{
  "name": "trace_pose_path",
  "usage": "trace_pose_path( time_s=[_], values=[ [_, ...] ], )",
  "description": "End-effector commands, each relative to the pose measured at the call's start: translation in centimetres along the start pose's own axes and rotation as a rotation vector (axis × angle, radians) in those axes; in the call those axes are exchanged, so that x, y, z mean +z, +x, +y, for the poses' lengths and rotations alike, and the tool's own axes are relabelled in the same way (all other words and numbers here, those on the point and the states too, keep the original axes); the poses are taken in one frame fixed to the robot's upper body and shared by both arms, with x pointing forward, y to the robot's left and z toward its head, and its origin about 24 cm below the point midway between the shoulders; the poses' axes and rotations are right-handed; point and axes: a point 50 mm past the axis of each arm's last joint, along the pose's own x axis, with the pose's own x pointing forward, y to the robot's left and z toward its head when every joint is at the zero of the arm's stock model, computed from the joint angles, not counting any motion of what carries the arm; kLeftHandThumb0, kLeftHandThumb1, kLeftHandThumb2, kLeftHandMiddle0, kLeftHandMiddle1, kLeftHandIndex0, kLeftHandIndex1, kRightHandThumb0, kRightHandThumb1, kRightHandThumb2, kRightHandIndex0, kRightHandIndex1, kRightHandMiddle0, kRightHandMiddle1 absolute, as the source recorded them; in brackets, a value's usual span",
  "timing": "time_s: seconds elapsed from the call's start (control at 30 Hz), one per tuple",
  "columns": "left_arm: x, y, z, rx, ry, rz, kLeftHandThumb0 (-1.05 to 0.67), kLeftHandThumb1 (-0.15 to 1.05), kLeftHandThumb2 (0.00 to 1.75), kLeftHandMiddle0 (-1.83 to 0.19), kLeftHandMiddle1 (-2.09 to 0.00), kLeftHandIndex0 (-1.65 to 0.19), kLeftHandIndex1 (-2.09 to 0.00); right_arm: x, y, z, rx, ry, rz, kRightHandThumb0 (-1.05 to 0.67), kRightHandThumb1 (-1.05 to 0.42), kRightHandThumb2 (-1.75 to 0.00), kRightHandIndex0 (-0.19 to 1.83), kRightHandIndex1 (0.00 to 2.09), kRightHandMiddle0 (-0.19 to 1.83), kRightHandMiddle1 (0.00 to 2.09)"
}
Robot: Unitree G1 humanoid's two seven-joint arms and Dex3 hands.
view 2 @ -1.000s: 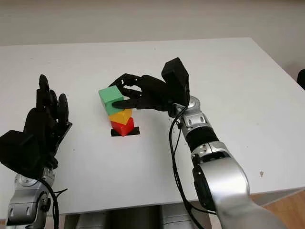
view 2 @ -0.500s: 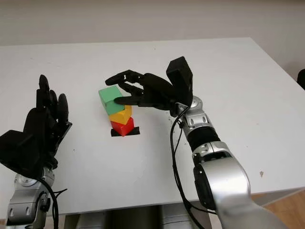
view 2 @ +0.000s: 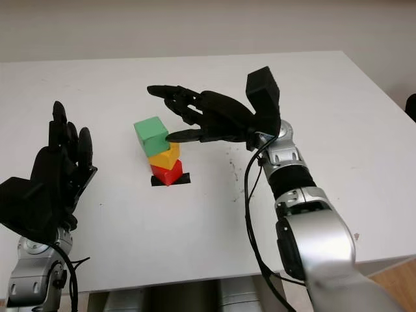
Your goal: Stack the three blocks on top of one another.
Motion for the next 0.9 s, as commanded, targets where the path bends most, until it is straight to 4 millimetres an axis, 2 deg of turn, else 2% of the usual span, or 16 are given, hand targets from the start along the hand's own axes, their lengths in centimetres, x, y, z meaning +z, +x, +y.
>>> trace_pose_path(
  time_s=[0.0,0.03,0.1,0.2,0.43,0.87],
  values=[
    [0.5,0.1,0.2,0.003,0.006,-0.022,-0.73,1.05,0.63,0.19,0.00,0.19,0.00,0.7,-0.7,-0.7,-0.074,-0.005,-0.041,-0.87,-1.00,-0.14,-0.19,0.00,-0.19,0.00],
    [0.5,0.1,0.2,0.003,0.008,-0.023,-0.74,1.05,0.63,0.19,0.00,0.19,0.00,0.5,-1.0,-0.8,-0.118,0.009,-0.047,-0.92,-1.03,-0.26,-0.19,0.00,-0.19,0.00],
    [0.5,0.2,0.2,0.004,0.012,-0.021,-0.74,1.05,0.63,0.19,0.00,0.19,0.00,-0.1,-1.5,-0.9,-0.200,0.049,-0.053,-0.90,-1.04,-0.54,-0.19,0.00,-0.19,0.00],
    [0.5,0.4,0.2,0.005,0.012,-0.021,-0.75,1.05,0.63,0.19,0.00,0.19,0.00,-1.0,-2.2,-1.0,-0.295,0.083,-0.055,-0.85,-1.05,-0.74,-0.19,0.00,-0.19,0.00],
    [0.4,0.8,0.2,0.002,0.013,-0.027,-0.75,1.05,0.65,0.19,0.00,0.19,0.00,-3.1,-3.6,-0.9,-0.461,0.140,-0.034,-0.83,-1.05,-0.79,-0.19,0.00,-0.19,0.00],
    [0.2,2.0,1.1,0.004,0.046,-0.039,-0.72,1.05,0.69,0.19,0.00,0.19,0.00,-6.1,-4.5,0.4,-0.601,0.161,0.058,-0.79,-1.05,-0.82,-0.19,0.00,-0.19,0.00]
  ],
)
